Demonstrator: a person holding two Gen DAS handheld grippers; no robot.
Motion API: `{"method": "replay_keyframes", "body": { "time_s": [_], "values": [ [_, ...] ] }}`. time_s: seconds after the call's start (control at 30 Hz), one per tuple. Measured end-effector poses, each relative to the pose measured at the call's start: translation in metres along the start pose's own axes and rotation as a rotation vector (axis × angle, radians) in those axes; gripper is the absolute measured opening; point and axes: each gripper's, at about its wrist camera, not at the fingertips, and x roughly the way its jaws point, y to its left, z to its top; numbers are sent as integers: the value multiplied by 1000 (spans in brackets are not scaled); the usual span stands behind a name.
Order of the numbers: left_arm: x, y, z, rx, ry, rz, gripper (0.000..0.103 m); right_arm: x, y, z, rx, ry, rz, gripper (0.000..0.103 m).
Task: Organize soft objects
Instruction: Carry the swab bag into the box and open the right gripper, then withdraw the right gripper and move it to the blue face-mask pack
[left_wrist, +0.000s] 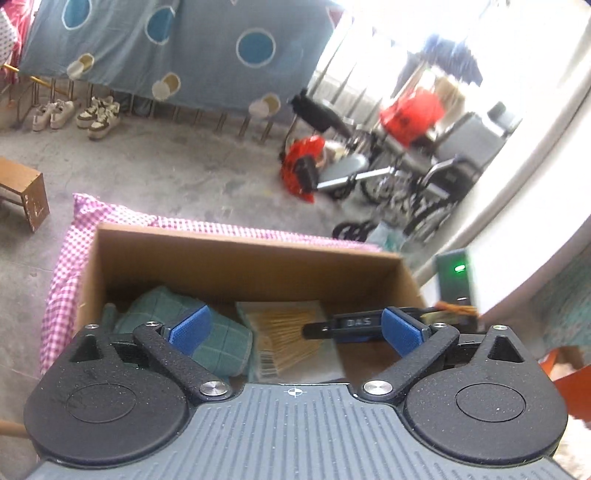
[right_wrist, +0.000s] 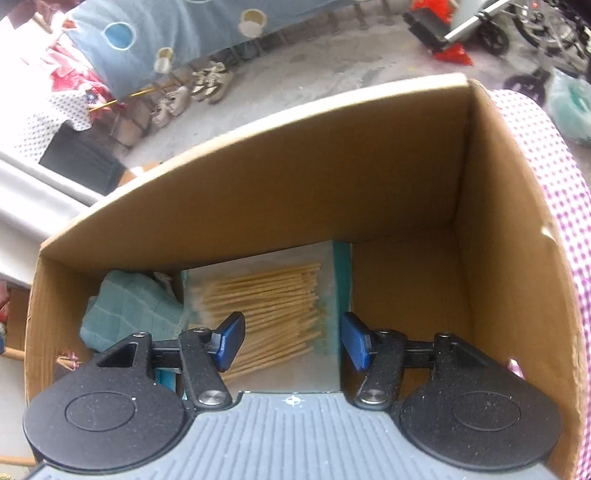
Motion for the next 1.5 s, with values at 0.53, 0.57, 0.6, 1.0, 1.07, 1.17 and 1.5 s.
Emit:
{"method": "replay_keyframes", "body": {
  "time_s": [0.53, 0.57, 0.6, 1.0, 1.07, 1.17, 1.5],
  "values": [
    [-156, 10, -61, -13, -213, -195, 103, -196, 10, -104, -149, -304, 180, 61],
    [-160, 14, -69, -20, -205, -190, 103, -211, 9, -119, -162, -337, 200, 63],
    [-163, 17, -77, -21, -192, -184, 103, -224, 9, -136, -176, -366, 223, 66],
    [-125, 69, -186, -29, -35, 165, 97, -158, 14, -297, -4, -167, 515, 66],
    [-117, 76, -193, -12, -19, 173, 93, -123, 14, -311, 74, -89, 499, 66],
    [-100, 75, -195, 57, -10, 158, 86, -86, 18, -323, 120, -8, 435, 65],
    [-43, 76, -189, 191, 92, 91, 85, -53, 41, -326, 96, 51, 282, 64]
  ]
}}
